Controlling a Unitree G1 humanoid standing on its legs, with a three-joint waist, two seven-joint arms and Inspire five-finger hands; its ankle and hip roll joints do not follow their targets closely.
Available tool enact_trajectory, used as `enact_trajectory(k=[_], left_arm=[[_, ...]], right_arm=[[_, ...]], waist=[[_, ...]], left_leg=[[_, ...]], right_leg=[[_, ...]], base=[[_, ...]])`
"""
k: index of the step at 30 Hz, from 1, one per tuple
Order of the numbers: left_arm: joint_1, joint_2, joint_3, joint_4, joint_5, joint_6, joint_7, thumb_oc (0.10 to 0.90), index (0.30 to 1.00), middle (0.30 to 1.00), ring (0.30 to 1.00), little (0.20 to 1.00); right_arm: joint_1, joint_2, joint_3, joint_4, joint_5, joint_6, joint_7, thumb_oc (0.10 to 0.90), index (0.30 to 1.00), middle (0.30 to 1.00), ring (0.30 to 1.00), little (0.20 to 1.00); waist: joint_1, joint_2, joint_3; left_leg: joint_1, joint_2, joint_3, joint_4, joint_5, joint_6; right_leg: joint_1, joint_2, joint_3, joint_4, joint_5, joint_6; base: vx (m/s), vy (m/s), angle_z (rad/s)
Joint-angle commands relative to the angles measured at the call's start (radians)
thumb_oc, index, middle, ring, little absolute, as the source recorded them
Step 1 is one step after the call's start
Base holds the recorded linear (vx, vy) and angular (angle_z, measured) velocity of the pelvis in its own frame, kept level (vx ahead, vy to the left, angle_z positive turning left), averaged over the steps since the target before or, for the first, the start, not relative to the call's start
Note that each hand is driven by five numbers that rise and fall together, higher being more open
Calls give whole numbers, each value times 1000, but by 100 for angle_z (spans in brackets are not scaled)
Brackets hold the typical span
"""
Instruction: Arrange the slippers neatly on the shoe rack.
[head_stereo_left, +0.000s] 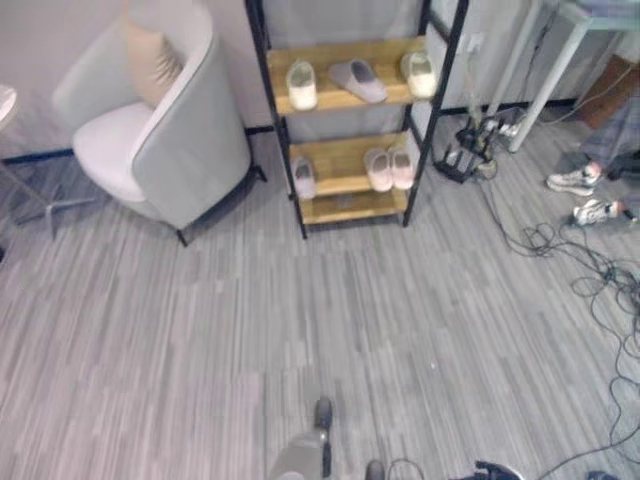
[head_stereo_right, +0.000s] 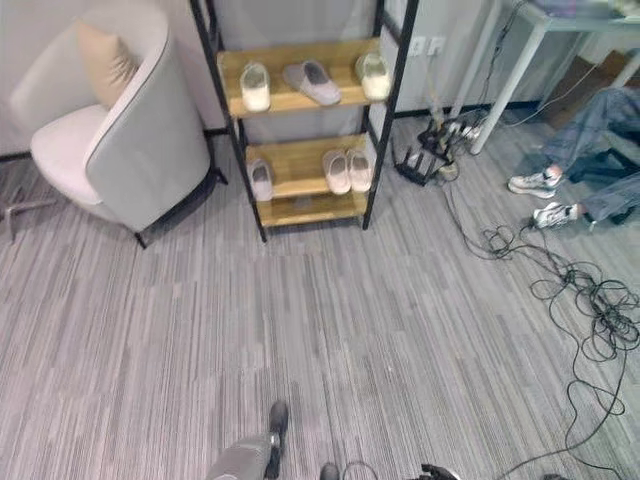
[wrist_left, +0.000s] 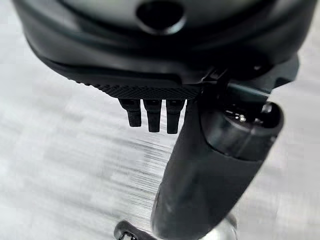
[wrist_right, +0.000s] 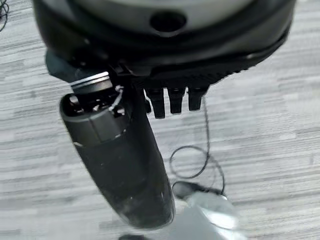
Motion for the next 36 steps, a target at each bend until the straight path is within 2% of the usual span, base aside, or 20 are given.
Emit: enact_trajectory(k=[1, 4, 5, 6, 7, 9, 10, 11, 14, 16, 19, 20, 21, 22, 24, 28, 29, 30, 34, 36], left_arm=[[-118, 65, -72, -121, 156, -85, 50, 800, 900, 900, 900, 900], [-163, 69, -86, -143, 154, -84, 68, 800, 900, 900, 900, 900], [-163, 69, -86, -143, 154, -84, 68, 800, 900, 900, 900, 900], [-180, 73, -87, -150, 145, -91, 70, 800, 900, 900, 900, 900], [-180, 73, -87, -149, 145, -91, 70, 800, 900, 900, 900, 900], [-190, 60, -106, -139, 183, -96, 73, 800, 900, 900, 900, 900], [-190, 60, -106, -139, 183, -97, 73, 800, 900, 900, 900, 900], [-186, 55, -120, -121, 254, -90, 89, 800, 900, 900, 900, 900], [-153, 51, -116, -97, 287, -100, 79, 800, 900, 900, 900, 900], [-138, 39, -105, -63, 293, -90, 76, 800, 900, 900, 900, 900], [-104, 10, -67, -26, 258, -77, 68, 800, 900, 900, 900, 900], [-104, 10, -67, -26, 258, -77, 68, 800, 900, 900, 900, 900], [-107, 6, -67, -31, 250, -74, 76, 800, 900, 900, 900, 900], [-107, 6, -67, -31, 250, -74, 76, 800, 900, 900, 900, 900], [-118, 6, -76, -62, 216, -80, 85, 800, 900, 900, 900, 900], [-126, -16, -90, -73, 189, -87, 86, 800, 900, 900, 900, 900], [-126, -18, -87, -71, 181, -87, 85, 800, 900, 900, 900, 900], [-129, -23, -79, -64, 162, -86, 86, 800, 900, 900, 900, 900], [-117, -24, -35, -23, 128, -79, 80, 800, 900, 900, 900, 900], [-108, -22, -17, -6, 127, -75, 83, 800, 900, 900, 900, 900]], right_arm=[[-7, 1, 44, -129, -45, -30, 2, 800, 900, 900, 900, 900], [-16, 13, 38, -154, 17, -41, 13, 800, 900, 900, 900, 900], [-16, 13, 38, -154, 17, -41, 13, 800, 900, 900, 900, 900], [-12, 5, 27, -154, 21, -47, 7, 800, 900, 900, 900, 900], [-12, 5, 26, -154, 21, -47, 7, 800, 900, 900, 900, 900], [-7, -4, 23, -149, 14, -46, -1, 800, 900, 900, 900, 900], [-8, -4, 23, -149, 14, -46, -1, 800, 900, 900, 900, 900], [33, 5, 37, -331, -28, -47, -17, 800, 900, 900, 900, 900], [105, -36, -6, -228, -25, -66, 7, 800, 900, 900, 900, 900], [100, -47, -12, -165, -31, -66, 10, 800, 900, 900, 900, 900], [85, -68, -5, -152, -48, -67, 7, 800, 900, 900, 900, 900], [85, -68, -5, -152, -48, -67, 7, 800, 900, 900, 900, 900], [80, -80, 4, -195, -46, -75, -11, 800, 900, 900, 900, 900], [80, -80, 4, -195, -47, -74, -11, 800, 900, 900, 900, 900], [66, -94, 22, -240, -40, -82, -38, 800, 900, 900, 900, 900], [45, -103, 29, -261, -39, -92, -43, 800, 900, 900, 900, 900], [42, -103, 37, -265, -43, -92, -43, 800, 900, 900, 900, 900], [39, -98, 49, -270, -50, -95, -47, 800, 900, 900, 900, 900], [51, -70, 59, -264, -54, -97, -39, 800, 900, 900, 900, 900], [58, -61, 63, -257, -63, -98, -36, 800, 900, 900, 900, 900]], waist=[[-27, -4, 19], [-81, 30, 40], [-81, 30, 40], [-103, 27, 49], [-103, 28, 48], [-131, 19, 55], [-131, 20, 55], [-162, 17, 54], [-196, 17, 50], [-200, 20, 36], [-191, 29, 33], [-192, 32, 32], [-184, 9, 60], [-186, 13, 59], [-158, -15, 85], [-129, 3, 77], [-113, 12, 76], [-82, 27, 75], [-61, 16, 61], [-58, 9, 49]], left_leg=[[-34, -26, 14, 146, -160, 36], [91, -14, 8, 116, -217, 27], [91, -14, 8, 116, -217, 27], [121, -20, -8, 119, -239, 19], [120, -18, -8, 119, -238, 19], [179, -25, -30, 112, -281, 1], [179, -25, -30, 112, -280, 1], [224, -25, -44, 99, -304, -13], [287, -19, -69, 96, -350, -32], [309, -11, -86, 119, -367, -46], [233, 44, -90, 360, -254, -89], [227, 46, -92, 367, -257, -90], [93, 132, -51, 617, -113, -97], [86, 136, -55, 626, -117, -98], [-14, 172, 7, 697, -145, -68], [-80, 137, 107, 385, -181, -62], [-89, 125, 99, 294, -146, -67], [-117, 108, 83, 139, -67, -90], [-124, 126, 164, -24, -26, -94], [-117, 129, 183, -20, -10, -94]], right_leg=[[70, -132, -42, 182, 326, 91], [-44, -147, -134, 45, 199, 44], [-44, -147, -134, 45, 199, 44], [-87, -117, -96, -61, 189, 52], [-87, -115, -96, -65, 192, 52], [-137, -112, -30, -261, 245, 75], [-135, -112, -30, -265, 248, 75], [-172, -121, 18, -368, 290, 93], [-178, -119, 68, -441, 322, 112], [-157, -106, 88, -419, 340, 101], [-116, -67, 92, -355, 305, 47], [-118, -65, 89, -354, 304, 46], [-75, -65, 47, -346, 264, -11], [-77, -62, 44, -345, 264, -12], [-15, -53, 5, -340, 205, -42], [66, -50, -68, -334, 124, -30], [88, -38, -72, -336, 113, -26], [137, -7, -81, -350, 92, -20], [229, 5, -85, -381, 53, -3], [253, 6, -80, -393, 51, 5]], base=[[305, 179, -9], [415, 86, -8], [496, -62, -31], [215, -75, -45], [336, -122, -49], [395, -171, -10], [581, -239, 3], [314, -115, 0], [519, -235, 15], [446, -237, 19], [376, -276, 49], [196, -358, 29], [107, -264, 23], [204, -427, 36], [355, -362, -5], [413, -59, 88], [525, 83, 113], [396, 64, 50], [455, 134, -4], [392, 194, -31]])
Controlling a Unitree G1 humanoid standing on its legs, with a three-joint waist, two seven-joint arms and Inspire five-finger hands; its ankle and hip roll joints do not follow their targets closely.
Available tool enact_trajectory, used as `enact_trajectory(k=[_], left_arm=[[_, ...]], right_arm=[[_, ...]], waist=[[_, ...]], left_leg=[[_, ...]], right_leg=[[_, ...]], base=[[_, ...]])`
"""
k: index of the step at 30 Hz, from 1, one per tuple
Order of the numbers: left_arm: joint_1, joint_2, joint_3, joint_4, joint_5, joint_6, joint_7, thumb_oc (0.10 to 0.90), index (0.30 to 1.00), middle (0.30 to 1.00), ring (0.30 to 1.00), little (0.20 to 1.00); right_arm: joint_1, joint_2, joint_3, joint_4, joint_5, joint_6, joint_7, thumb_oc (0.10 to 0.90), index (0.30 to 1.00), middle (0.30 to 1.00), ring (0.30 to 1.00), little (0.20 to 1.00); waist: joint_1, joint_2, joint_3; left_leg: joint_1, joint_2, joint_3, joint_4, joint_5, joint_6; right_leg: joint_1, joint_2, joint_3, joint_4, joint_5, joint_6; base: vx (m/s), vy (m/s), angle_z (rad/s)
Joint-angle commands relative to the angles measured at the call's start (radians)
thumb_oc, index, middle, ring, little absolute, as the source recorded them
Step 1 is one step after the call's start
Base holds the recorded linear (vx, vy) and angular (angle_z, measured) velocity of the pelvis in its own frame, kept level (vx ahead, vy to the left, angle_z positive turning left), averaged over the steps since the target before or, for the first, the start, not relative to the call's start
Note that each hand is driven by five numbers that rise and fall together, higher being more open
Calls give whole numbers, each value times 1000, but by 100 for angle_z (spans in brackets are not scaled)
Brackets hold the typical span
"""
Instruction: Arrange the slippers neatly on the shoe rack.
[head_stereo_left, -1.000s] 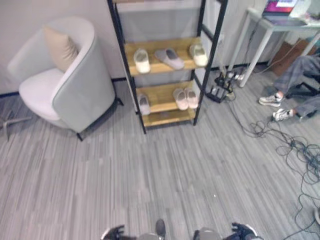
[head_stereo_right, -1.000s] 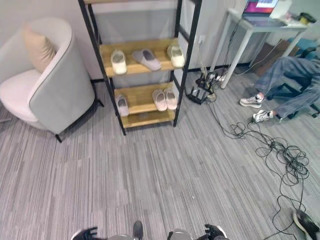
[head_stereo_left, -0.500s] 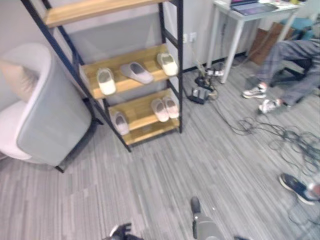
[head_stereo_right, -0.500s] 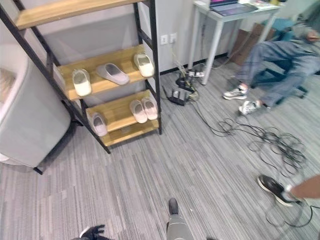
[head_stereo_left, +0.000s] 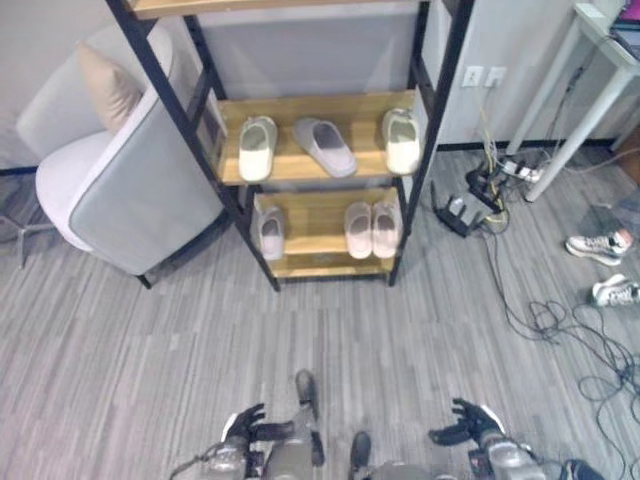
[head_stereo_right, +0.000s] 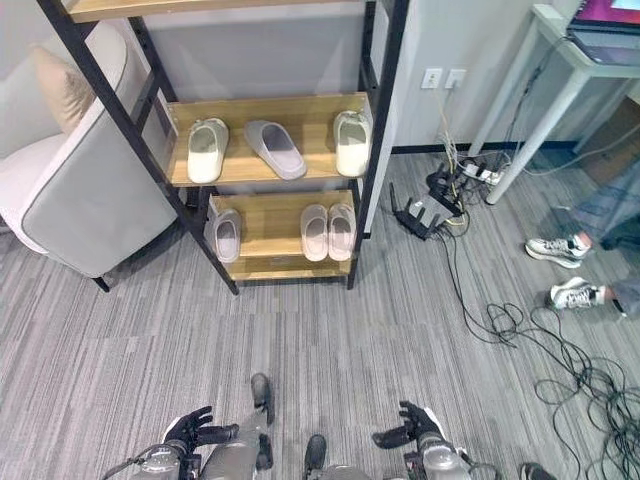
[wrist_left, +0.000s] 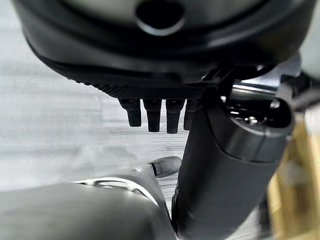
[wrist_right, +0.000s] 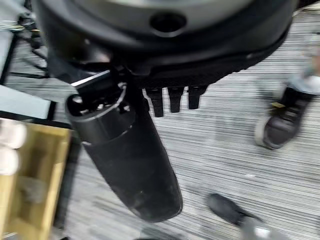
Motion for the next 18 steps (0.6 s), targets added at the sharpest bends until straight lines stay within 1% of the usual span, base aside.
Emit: enact_trajectory(k=[1, 2, 4, 5, 6, 7, 8, 10, 11, 13, 14, 16, 17, 18], left_arm=[[101, 27, -14, 106, 27, 38, 8, 800, 900, 900, 900, 900], [103, 30, -11, 112, 37, 42, 7, 800, 900, 900, 900, 900], [100, 45, -9, 118, 48, 44, 5, 800, 900, 900, 900, 900], [100, 45, -10, 118, 48, 44, 5, 800, 900, 900, 900, 900], [87, 59, -20, 102, 49, 47, 4, 800, 900, 900, 900, 900], [70, 62, -34, 77, 36, 44, 6, 800, 900, 900, 900, 900], [56, 70, -49, 56, 38, 42, 10, 800, 900, 900, 900, 900], [44, 81, -58, 27, 29, 39, 13, 800, 900, 900, 900, 900], [34, 85, -62, 14, 24, 35, 17, 800, 900, 900, 900, 900], [26, 88, -74, 3, 30, 29, 20, 800, 900, 900, 900, 900], [19, 89, -86, 3, 38, 27, 23, 800, 900, 900, 900, 900], [15, 82, -102, 8, 50, 25, 24, 800, 900, 900, 900, 900], [13, 79, -104, 14, 55, 24, 24, 800, 900, 900, 900, 900], [13, 80, -108, 22, 58, 24, 18, 800, 900, 900, 900, 900]], right_arm=[[117, -27, 13, -40, -43, -17, 12, 800, 900, 900, 900, 900], [122, -18, 14, -29, -50, -13, 16, 800, 900, 900, 900, 900], [127, 5, 15, -12, -49, -8, 31, 800, 900, 900, 900, 900], [127, 4, 14, -12, -49, -8, 31, 800, 900, 900, 900, 900], [130, 19, 19, -10, -53, -1, 40, 800, 900, 900, 900, 900], [117, 16, 29, -23, -64, 1, 40, 800, 900, 900, 900, 900], [116, 19, 36, -40, -67, 1, 37, 800, 900, 900, 900, 900], [118, 22, 51, -68, -73, -4, 35, 800, 900, 900, 900, 900], [119, 20, 61, -82, -79, -6, 33, 800, 900, 900, 900, 900], [123, 18, 74, -92, -87, -8, 34, 800, 900, 900, 900, 900], [120, 16, 80, -92, -91, -9, 33, 800, 900, 900, 900, 900], [114, 14, 83, -84, -90, -5, 34, 800, 900, 900, 900, 900], [110, 13, 85, -86, -90, -5, 36, 800, 900, 900, 900, 900], [106, 11, 92, -88, -93, -4, 42, 800, 900, 900, 900, 900]], waist=[[-17, -13, -63], [-15, -24, -75], [-13, -61, -89], [-12, -59, -92], [-14, -82, -90], [-28, -88, -65], [-35, -84, -53], [-46, -69, -37], [-55, -61, -26], [-72, -56, -14], [-80, -53, -8], [-94, -54, -4], [-100, -56, 4], [-104, -58, 6]], left_leg=[[17, -4, 10, 94, 17, 25], [14, -6, 10, 117, 14, 28], [14, -24, 15, 174, -27, 46], [11, -21, 15, 174, -27, 46], [24, -42, 15, 213, -83, 78], [51, -68, 12, 237, -127, 111], [72, -79, -5, 241, -145, 125], [119, -92, -43, 230, -173, 143], [145, -99, -69, 225, -186, 145], [174, -111, -102, 229, -206, 143], [183, -117, -121, 239, -217, 141], [197, -135, -146, 255, -239, 136], [208, -140, -157, 268, -254, 134], [219, -144, -161, 272, -263, 132]], right_leg=[[33, -167, 69, 157, -162, 87], [36, -173, 70, 161, -159, 92], [39, -207, 68, 202, -153, 120], [35, -204, 69, 201, -150, 119], [-23, -249, 67, 356, -82, 162], [-88, -299, 73, 529, 61, 200], [-118, -306, 85, 585, 98, 189], [-192, -299, 115, 662, 103, 159], [-231, -287, 126, 652, 74, 142], [-264, -274, 130, 568, 26, 130], [-283, -266, 136, 526, 12, 127], [-323, -258, 166, 392, 23, 137], [-317, -258, 162, 336, 29, 145], [-325, -256, 158, 311, 35, 149]], base=[[570, 295, -32], [523, 285, -44], [342, 215, -30], [304, 257, -19], [300, 390, -3], [391, 468, -3], [297, 372, 3], [243, 165, 20], [243, 90, 57], [254, 30, 75], [256, -14, 86], [239, -34, 85], [217, -40, 69], [155, -48, 43]])
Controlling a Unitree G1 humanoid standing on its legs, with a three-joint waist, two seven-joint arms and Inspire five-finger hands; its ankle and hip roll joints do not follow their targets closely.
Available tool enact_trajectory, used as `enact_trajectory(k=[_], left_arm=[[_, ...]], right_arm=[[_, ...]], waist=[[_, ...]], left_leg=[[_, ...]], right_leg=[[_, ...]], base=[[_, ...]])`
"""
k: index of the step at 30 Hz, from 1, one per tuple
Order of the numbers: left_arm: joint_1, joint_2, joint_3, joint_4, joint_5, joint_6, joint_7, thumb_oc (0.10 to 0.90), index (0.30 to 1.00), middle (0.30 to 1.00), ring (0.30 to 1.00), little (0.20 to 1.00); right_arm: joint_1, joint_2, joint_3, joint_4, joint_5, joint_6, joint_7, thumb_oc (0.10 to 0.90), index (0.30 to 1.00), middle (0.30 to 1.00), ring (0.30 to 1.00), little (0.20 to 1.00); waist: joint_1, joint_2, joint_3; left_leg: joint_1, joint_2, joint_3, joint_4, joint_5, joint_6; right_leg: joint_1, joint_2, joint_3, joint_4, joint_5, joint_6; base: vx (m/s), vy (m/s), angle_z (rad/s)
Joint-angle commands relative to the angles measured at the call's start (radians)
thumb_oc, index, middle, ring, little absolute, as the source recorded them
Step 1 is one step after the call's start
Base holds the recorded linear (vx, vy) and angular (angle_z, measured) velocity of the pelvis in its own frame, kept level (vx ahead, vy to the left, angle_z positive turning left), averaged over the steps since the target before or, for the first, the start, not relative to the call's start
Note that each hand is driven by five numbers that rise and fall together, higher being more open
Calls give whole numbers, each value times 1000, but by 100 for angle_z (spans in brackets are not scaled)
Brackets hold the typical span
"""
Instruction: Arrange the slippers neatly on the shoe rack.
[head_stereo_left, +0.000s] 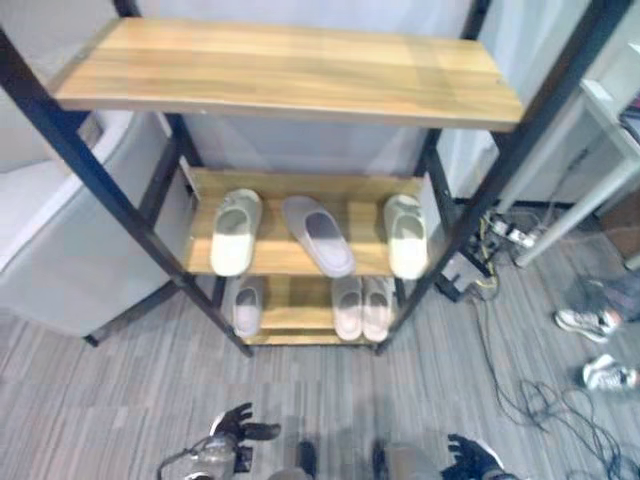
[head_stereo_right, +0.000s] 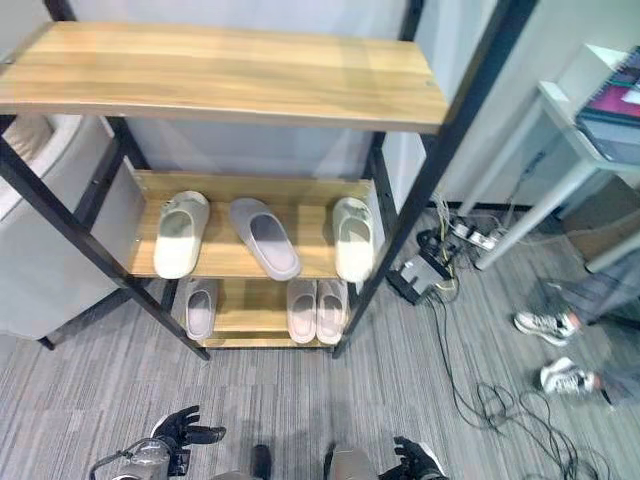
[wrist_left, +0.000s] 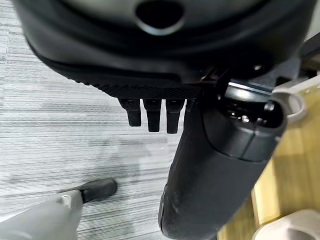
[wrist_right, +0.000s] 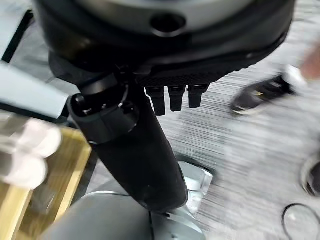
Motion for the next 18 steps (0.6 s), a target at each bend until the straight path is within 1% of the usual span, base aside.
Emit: enact_trajectory(k=[1, 2, 3, 4, 7, 9, 11, 12, 13, 15, 16, 17, 18], left_arm=[[60, 16, -1, 5, 56, -4, 7, 800, 900, 900, 900, 900], [71, 18, 10, 18, 68, -2, 10, 800, 900, 900, 900, 900], [79, 18, 17, 31, 70, 1, 9, 800, 900, 900, 900, 900], [79, 18, 17, 31, 70, 1, 9, 800, 900, 900, 900, 900], [111, 13, 38, 69, 82, 9, 2, 800, 900, 900, 900, 900], [143, 6, 59, 101, 87, 18, -6, 800, 900, 900, 900, 900], [152, 3, 65, 108, 92, 20, -8, 800, 900, 900, 900, 900], [138, -55, -52, 48, 81, -8, -25, 800, 900, 900, 900, 900], [138, -55, -52, 48, 81, -8, -25, 800, 900, 900, 900, 900], [132, -51, -50, 54, 83, -8, -23, 800, 900, 900, 900, 900], [128, -47, -53, 65, 94, -8, -20, 800, 900, 900, 900, 900], [128, -47, -53, 65, 94, -9, -20, 800, 900, 900, 900, 900], [126, -45, -52, 73, 100, -7, -20, 800, 900, 900, 900, 900]], right_arm=[[8, 32, 28, -46, -22, -16, 21, 800, 900, 900, 900, 900], [16, 34, 39, -48, -32, -20, 31, 800, 900, 900, 900, 900], [19, 34, 42, -50, -33, -19, 35, 800, 900, 900, 900, 900], [19, 34, 43, -50, -33, -19, 35, 800, 900, 900, 900, 900], [26, 38, 49, -30, -39, -17, 45, 800, 900, 900, 900, 900], [36, 34, 58, -34, -50, -17, 53, 800, 900, 900, 900, 900], [43, 33, 62, -39, -57, -17, 55, 800, 900, 900, 900, 900], [28, -23, -112, 129, 105, -28, 18, 800, 900, 900, 900, 900], [28, -23, -112, 129, 105, -28, 18, 800, 900, 900, 900, 900], [17, -21, -95, 118, 96, -27, 21, 800, 900, 900, 900, 900], [-1, -20, -86, 114, 90, -24, 18, 800, 900, 900, 900, 900], [-1, -19, -86, 114, 90, -24, 18, 800, 900, 900, 900, 900], [-5, -18, -82, 113, 90, -23, 19, 800, 900, 900, 900, 900]], waist=[[-13, -32, 14], [-12, -40, 9], [-12, -40, 4], [-12, -40, 5], [-1, -39, -20], [5, -38, -42], [7, -38, -49], [30, 65, -52], [29, 65, -51], [38, 62, -49], [52, 48, -41], [53, 46, -40], [58, 41, -38]], left_leg=[[-87, -59, 59, 152, -103, -20], [-87, -67, 46, 172, -117, -17], [-84, -71, 38, 169, -117, -20], [-83, -71, 38, 169, -117, -20], [-76, -71, 37, 156, -115, -28], [-62, -61, 39, 136, -106, -39], [-52, -57, 41, 121, -100, -44], [-120, 119, -141, 37, 104, -188], [-119, 119, -142, 36, 105, -188], [-142, 150, -162, -5, 137, -193], [-177, 176, -155, -41, 143, -192], [-175, 175, -154, -41, 142, -192], [-186, 184, -150, -49, 144, -193]], right_leg=[[83, -25, 1, -4, 45, 45], [95, -16, 29, -3, 48, 44], [101, -10, 42, -4, 49, 44], [102, -10, 42, -4, 48, 44], [136, -9, 37, -49, 42, 37], [175, -2, 34, -94, 38, 30], [188, 0, 35, -106, 36, 26], [294, 26, -43, -82, -130, -31], [295, 26, -44, -82, -130, -31], [304, 15, -48, -80, -134, -23], [324, 4, -48, -90, -134, -15], [326, 2, -47, -90, -135, -14], [336, 0, -42, -97, -135, -10]], base=[[154, -75, 39], [121, -83, 45], [93, -63, 55], [58, -43, 69], [79, -65, 50], [101, -115, -21], [51, -31, -26], [21, 65, -3], [45, 135, 12], [92, 229, 45], [109, 250, 69], [127, 276, 61], [171, 384, 27]])
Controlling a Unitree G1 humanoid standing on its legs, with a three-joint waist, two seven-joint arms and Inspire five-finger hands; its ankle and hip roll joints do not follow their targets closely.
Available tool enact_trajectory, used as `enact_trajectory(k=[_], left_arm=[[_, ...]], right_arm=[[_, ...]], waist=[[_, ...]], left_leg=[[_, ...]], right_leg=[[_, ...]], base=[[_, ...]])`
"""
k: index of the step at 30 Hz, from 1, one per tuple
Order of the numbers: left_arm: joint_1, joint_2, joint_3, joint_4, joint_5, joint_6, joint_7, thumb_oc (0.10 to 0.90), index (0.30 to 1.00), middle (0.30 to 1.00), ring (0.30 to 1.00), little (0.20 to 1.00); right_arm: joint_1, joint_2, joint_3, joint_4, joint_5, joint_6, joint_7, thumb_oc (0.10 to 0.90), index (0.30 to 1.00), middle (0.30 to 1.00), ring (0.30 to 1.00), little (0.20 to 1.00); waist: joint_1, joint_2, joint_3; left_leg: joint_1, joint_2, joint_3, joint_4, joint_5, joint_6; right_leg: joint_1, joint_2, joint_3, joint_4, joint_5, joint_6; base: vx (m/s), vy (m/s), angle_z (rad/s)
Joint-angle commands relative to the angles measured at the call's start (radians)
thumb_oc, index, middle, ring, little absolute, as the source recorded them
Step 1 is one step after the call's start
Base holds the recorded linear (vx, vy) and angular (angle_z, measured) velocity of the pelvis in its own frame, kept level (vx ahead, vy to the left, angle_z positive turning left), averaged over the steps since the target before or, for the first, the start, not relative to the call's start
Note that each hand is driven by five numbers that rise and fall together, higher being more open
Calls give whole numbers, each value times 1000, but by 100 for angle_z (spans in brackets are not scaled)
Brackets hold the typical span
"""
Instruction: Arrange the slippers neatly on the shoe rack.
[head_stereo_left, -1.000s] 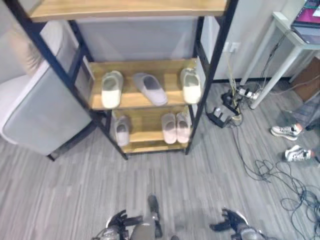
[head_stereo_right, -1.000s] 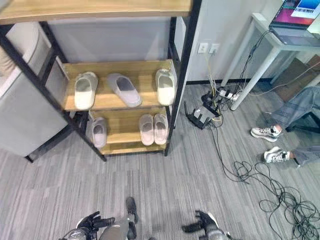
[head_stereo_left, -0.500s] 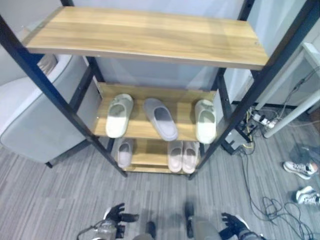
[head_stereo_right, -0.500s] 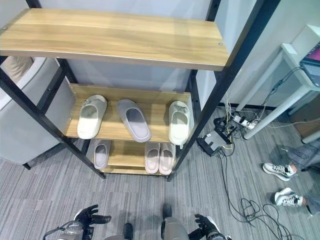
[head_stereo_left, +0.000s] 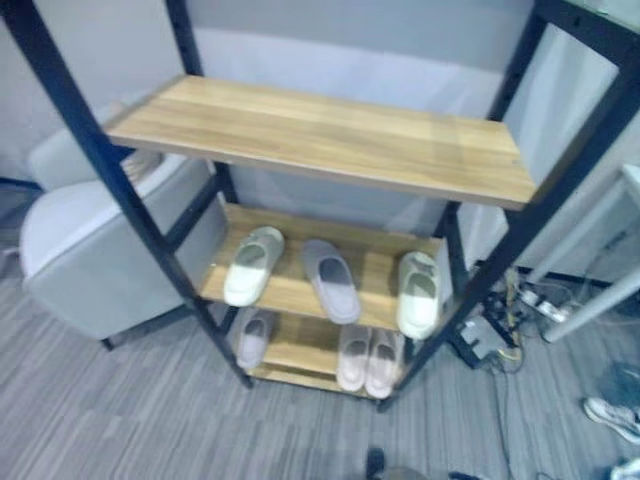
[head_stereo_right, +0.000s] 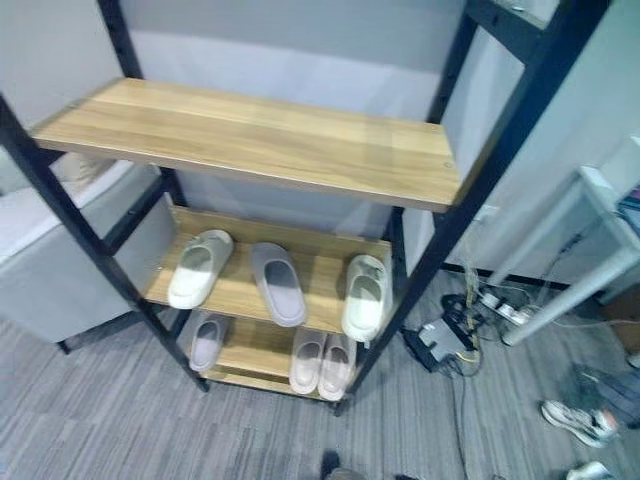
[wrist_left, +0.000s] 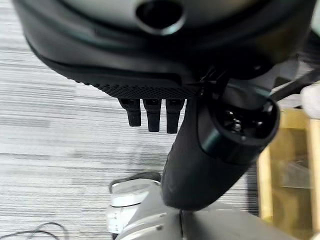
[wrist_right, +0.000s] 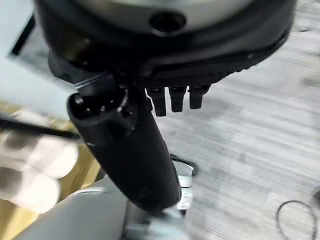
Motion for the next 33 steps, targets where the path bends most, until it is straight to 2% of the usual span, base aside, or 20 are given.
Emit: enact_trajectory(k=[1, 2, 3, 5, 6, 7, 8, 9, 10, 12, 14, 15, 16, 17, 19, 22, 24, 27, 33], left_arm=[[-22, -46, -1, 20, 63, -9, -15, 800, 900, 900, 900, 900], [-21, -46, -1, 20, 63, -10, -14, 800, 900, 900, 900, 900], [-9, -37, 1, 31, 94, -3, -18, 800, 900, 900, 900, 900], [-13, -19, 5, 34, 101, -2, -18, 800, 900, 900, 900, 900], [-13, -19, 5, 34, 101, -2, -18, 800, 900, 900, 900, 900], [-40, 13, 6, 8, 90, -1, -17, 800, 900, 900, 900, 900], [-40, 13, 6, 8, 90, -1, -17, 800, 900, 900, 900, 900], [-57, 26, 2, -17, 72, -2, -10, 800, 900, 900, 900, 900], [-65, 33, -4, -28, 73, -4, -8, 800, 900, 900, 900, 900], [-70, 36, -7, -41, 68, -5, -6, 800, 900, 900, 900, 900], [-67, 35, -2, -38, 65, -4, -7, 800, 900, 900, 900, 900], [-65, 35, 5, -29, 60, -6, -9, 800, 900, 900, 900, 900], [-64, 35, 5, -29, 60, -6, -9, 800, 900, 900, 900, 900], [-58, 31, 5, -14, 62, -2, -16, 800, 900, 900, 900, 900], [-46, 17, -1, 3, 88, 2, -21, 800, 900, 900, 900, 900], [-31, 4, -4, -1, 105, -4, -29, 800, 900, 900, 900, 900], [-24, -7, 3, -5, 100, -4, -27, 800, 900, 900, 900, 900], [-22, -24, -16, -19, 115, -12, -18, 800, 900, 900, 900, 900], [-26, -48, -56, -55, 143, -18, -7, 800, 900, 900, 900, 900]], right_arm=[[-40, -52, -20, -64, 13, -37, 1, 800, 900, 900, 900, 900], [-39, -52, -20, -64, 13, -37, 1, 800, 900, 900, 900, 900], [-27, -41, -34, -63, 7, -28, 7, 800, 900, 900, 900, 900], [-24, -29, -41, -70, 21, -29, 16, 800, 900, 900, 900, 900], [-24, -28, -41, -70, 21, -29, 16, 800, 900, 900, 900, 900], [-31, -16, -51, -83, 52, -29, 22, 800, 900, 900, 900, 900], [-31, -16, -51, -83, 52, -29, 22, 800, 900, 900, 900, 900], [-48, -15, -53, -101, 67, -31, 18, 800, 900, 900, 900, 900], [-48, -10, -46, -106, 70, -33, 18, 800, 900, 900, 900, 900], [-46, -9, -35, -123, 75, -38, 17, 800, 900, 900, 900, 900], [-39, -7, -23, -131, 82, -40, 19, 800, 900, 900, 900, 900], [-41, -9, -16, -135, 89, -44, 18, 800, 900, 900, 900, 900], [-41, -9, -16, -135, 89, -44, 18, 800, 900, 900, 900, 900], [-48, -15, -2, -149, 77, -51, 13, 800, 900, 900, 900, 900], [-57, -29, 19, -226, 48, -65, 2, 800, 900, 900, 900, 900], [-33, -33, 33, -293, 38, -73, 11, 800, 900, 900, 900, 900], [-31, -39, 46, -321, 24, -75, 14, 800, 900, 900, 900, 900], [-28, -46, 64, -368, 11, -82, 20, 800, 900, 900, 900, 900], [11, -65, 102, -527, -7, -100, 37, 800, 900, 900, 900, 900]], waist=[[4, 69, 33], [4, 68, 33], [2, 45, 15], [3, 19, 14], [4, 18, 13], [5, 5, 24], [6, 5, 24], [-2, 14, 47], [-8, 22, 54], [-23, 36, 58], [-39, 43, 57], [-43, 45, 56], [-42, 45, 58], [-42, 48, 58], [-42, 55, 54], [-45, 51, 29], [-39, 60, 3], [-38, 69, -16], [-48, 73, -38]], left_leg=[[-97, 202, -26, -392, 326, -66], [-96, 202, -26, -392, 325, -66], [-103, 173, 11, -340, 299, -63], [-108, 148, 43, -298, 259, -45], [-108, 147, 45, -296, 258, -45], [-99, 123, 90, -263, 210, -13], [-99, 123, 91, -262, 209, -12], [-90, 106, 103, -241, 190, 12], [-81, 100, 101, -242, 183, 21], [-59, 72, 83, -248, 171, 44], [-39, 39, 67, -260, 170, 60], [-27, 26, 68, -269, 170, 65], [-24, 26, 68, -269, 168, 65], [1, 7, 73, -287, 167, 71], [33, -12, 87, -300, 155, 76], [46, -39, 77, -296, 147, 78], [68, -39, 79, -321, 151, 74], [88, -35, 84, -353, 159, 68], [110, -28, 72, -406, 184, 56]], right_leg=[[183, 30, -12, -83, -132, 27], [184, 30, -12, -84, -132, 27], [182, -27, 3, -98, -85, 64], [161, -67, 20, -90, -40, 94], [160, -67, 21, -90, -40, 94], [100, -113, 18, -15, 45, 114], [99, -114, 19, -14, 45, 114], [40, -148, -4, 90, 148, 105], [25, -137, 4, 114, 147, 98], [-8, -83, 49, 151, 115, 74], [-38, 6, 99, 150, 49, 53], [-45, 41, 109, 130, 17, 46], [-43, 41, 109, 132, 15, 46], [-57, 76, 98, 106, -1, 42], [-64, 84, 49, 52, 4, 43], [6, 85, 72, -48, 1, 34], [39, 90, 88, -89, 10, 33], [68, 83, 76, -122, 13, 32], [105, 89, 65, -165, 7, 25]], base=[[170, 384, -1], [279, 664, -24], [202, 514, -24], [156, 460, -29], [70, 456, -61], [39, 323, -76], [26, 548, -70], [-7, 324, -49], [17, 441, -39], [75, 296, -20], [115, 213, 4], [83, 108, 9], [105, 105, 7], [102, 80, -10], [114, 56, -35], [91, -29, -18], [110, -38, 24], [63, -56, -1], [21, -59, 5]])
